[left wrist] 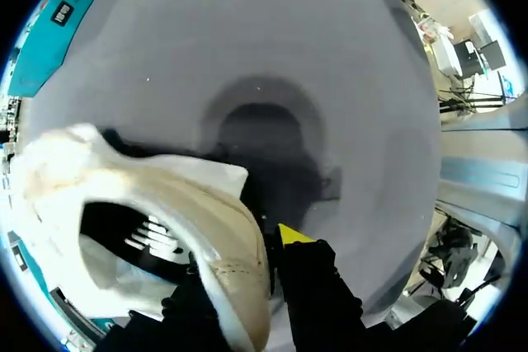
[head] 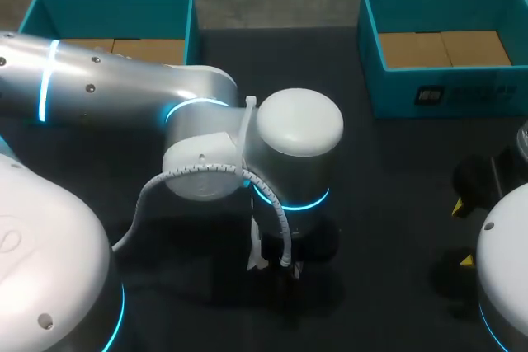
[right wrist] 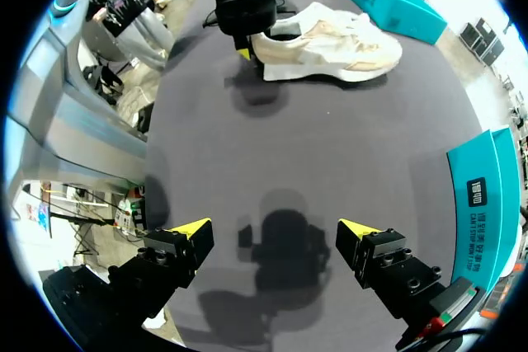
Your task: Take the shoe out of the shoebox, open the shoe tongue, remove and reinsert the insole, then place the shoe into the shoebox
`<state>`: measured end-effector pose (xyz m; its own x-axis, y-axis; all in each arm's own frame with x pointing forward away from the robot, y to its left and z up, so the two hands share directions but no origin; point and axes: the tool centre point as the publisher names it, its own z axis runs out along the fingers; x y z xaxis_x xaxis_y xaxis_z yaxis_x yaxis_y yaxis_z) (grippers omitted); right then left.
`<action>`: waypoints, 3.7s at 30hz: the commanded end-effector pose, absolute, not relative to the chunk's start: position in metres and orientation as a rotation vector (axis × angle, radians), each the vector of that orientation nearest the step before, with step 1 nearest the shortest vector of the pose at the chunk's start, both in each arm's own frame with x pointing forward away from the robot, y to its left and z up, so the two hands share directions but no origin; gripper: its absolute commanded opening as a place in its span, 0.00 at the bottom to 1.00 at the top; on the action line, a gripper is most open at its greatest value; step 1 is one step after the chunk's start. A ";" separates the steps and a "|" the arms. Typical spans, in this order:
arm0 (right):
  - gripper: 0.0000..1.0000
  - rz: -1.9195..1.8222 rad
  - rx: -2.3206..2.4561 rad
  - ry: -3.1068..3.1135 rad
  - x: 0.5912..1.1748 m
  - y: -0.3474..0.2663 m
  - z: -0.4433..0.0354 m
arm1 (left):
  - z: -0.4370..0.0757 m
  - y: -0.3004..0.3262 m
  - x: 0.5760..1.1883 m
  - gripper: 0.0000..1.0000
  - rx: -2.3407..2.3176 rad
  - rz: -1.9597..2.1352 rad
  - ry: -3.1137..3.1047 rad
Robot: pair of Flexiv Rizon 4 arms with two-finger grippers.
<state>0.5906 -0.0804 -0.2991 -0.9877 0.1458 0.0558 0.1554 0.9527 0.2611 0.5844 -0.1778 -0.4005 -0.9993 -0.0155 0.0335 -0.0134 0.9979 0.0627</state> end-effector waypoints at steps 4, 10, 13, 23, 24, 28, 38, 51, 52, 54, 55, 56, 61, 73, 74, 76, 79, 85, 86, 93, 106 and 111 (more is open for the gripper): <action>1.00 -0.412 -0.237 -3.072 0.589 -0.081 -0.300 | -0.401 -0.177 0.588 0.00 0.026 -0.091 -3.093; 1.00 -0.412 -0.237 -3.072 0.589 -0.081 -0.300 | -0.386 -0.173 0.596 0.00 0.029 -0.069 -3.096; 1.00 -0.412 -0.237 -3.072 0.589 -0.081 -0.300 | -0.376 -0.170 0.606 0.00 0.020 -0.057 -3.092; 1.00 -0.412 -0.237 -3.072 0.589 -0.081 -0.300 | -0.323 -0.155 0.642 0.00 0.021 -0.018 -2.983; 1.00 -0.412 -0.237 -3.072 0.589 -0.081 -0.300 | -0.315 -0.151 0.646 0.00 0.012 -0.013 -2.964; 1.00 -0.412 -0.237 -3.072 0.589 -0.081 -0.300 | -0.296 -0.140 0.662 0.00 0.012 -0.027 -2.931; 1.00 -0.412 -0.237 -3.072 0.589 -0.081 -0.300 | -0.238 -0.110 0.697 0.00 0.025 -0.049 -2.946; 1.00 -0.412 -0.237 -3.072 0.589 -0.081 -0.300 | -0.195 -0.089 0.737 0.00 0.075 -0.083 -2.960; 1.00 -0.412 -0.237 -3.072 0.589 -0.081 -0.300 | -0.193 -0.088 0.741 0.00 0.075 -0.074 -2.957; 1.00 -0.412 -0.237 -3.072 0.589 -0.081 -0.300 | -0.186 -0.086 0.747 0.00 0.072 -0.064 -2.953; 1.00 -0.412 -0.237 -3.072 0.589 -0.081 -0.300 | -0.182 -0.085 0.751 0.00 0.075 -0.053 -2.953; 1.00 -0.412 -0.237 -3.072 0.589 -0.081 -0.300 | -0.178 -0.083 0.753 0.00 0.091 -0.052 -2.965; 1.00 -0.412 -0.237 -3.072 0.589 -0.081 -0.300 | -0.157 -0.073 0.770 0.00 0.117 -0.043 -2.987; 1.00 -0.412 -0.237 -3.072 0.589 -0.081 -0.300 | -0.117 -0.033 0.819 0.00 0.079 -0.038 -2.960; 1.00 -0.412 -0.237 -3.072 0.589 -0.081 -0.300 | -0.115 -0.028 0.827 0.00 0.088 -0.042 -2.956; 1.00 -0.412 -0.237 -3.072 0.589 -0.081 -0.300 | -0.111 -0.018 0.840 0.00 0.096 -0.029 -2.940; 1.00 -0.412 -0.237 -3.072 0.589 -0.081 -0.300 | -0.105 -0.003 0.859 0.00 0.091 -0.025 -2.914; 1.00 -0.412 -0.237 -3.072 0.589 -0.081 -0.300 | -0.093 0.019 0.882 0.00 0.140 0.005 -2.907; 1.00 -0.412 -0.237 -3.072 0.589 -0.081 -0.300 | -0.093 0.019 0.882 0.00 0.140 0.005 -2.907; 1.00 -0.412 -0.237 -3.072 0.589 -0.081 -0.300 | -0.093 0.019 0.882 0.00 0.140 0.005 -2.907; 1.00 -0.412 -0.237 -3.072 0.589 -0.081 -0.300 | -0.084 0.037 0.900 0.00 0.153 0.023 -2.923; 1.00 -0.412 -0.237 -3.072 0.589 -0.081 -0.300 | -0.084 0.060 0.933 0.00 0.184 -0.035 -2.949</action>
